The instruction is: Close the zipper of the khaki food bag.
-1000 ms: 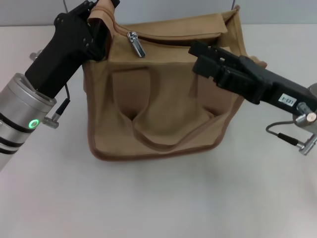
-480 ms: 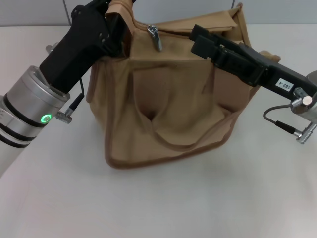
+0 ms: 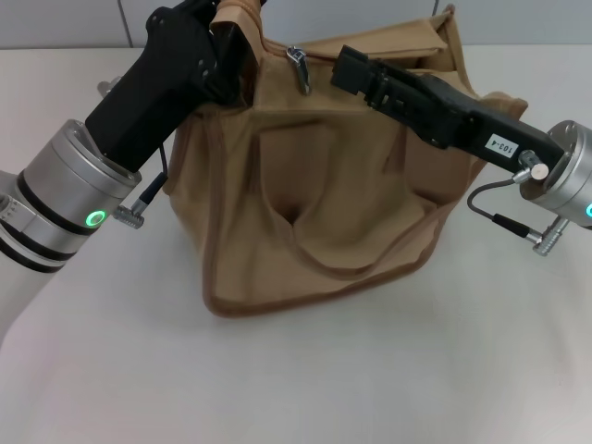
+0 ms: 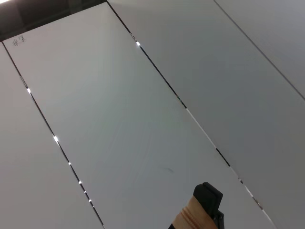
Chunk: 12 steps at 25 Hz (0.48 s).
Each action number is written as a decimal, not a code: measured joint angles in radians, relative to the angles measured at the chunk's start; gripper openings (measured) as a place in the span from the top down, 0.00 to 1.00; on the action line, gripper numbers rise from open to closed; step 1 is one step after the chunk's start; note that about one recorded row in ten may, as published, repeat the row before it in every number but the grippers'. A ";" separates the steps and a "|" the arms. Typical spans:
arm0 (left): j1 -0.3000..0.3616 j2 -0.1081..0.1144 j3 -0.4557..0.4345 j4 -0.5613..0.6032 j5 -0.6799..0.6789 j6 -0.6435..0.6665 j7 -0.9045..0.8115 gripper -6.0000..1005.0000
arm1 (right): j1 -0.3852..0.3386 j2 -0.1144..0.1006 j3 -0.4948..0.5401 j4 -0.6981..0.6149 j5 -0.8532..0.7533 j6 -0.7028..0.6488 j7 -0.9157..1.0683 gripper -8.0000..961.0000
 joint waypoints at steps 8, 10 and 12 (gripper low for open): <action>-0.016 0.000 0.001 -0.007 0.003 -0.001 0.000 0.96 | 0.022 0.001 -0.009 0.012 -0.005 0.024 -0.002 0.56; -0.022 0.000 0.001 -0.007 0.009 -0.001 0.000 0.96 | 0.022 0.001 -0.011 0.014 -0.002 0.039 -0.001 0.56; -0.026 0.000 0.001 -0.007 0.010 -0.001 0.000 0.96 | 0.021 0.001 -0.011 0.015 -0.002 0.047 -0.001 0.56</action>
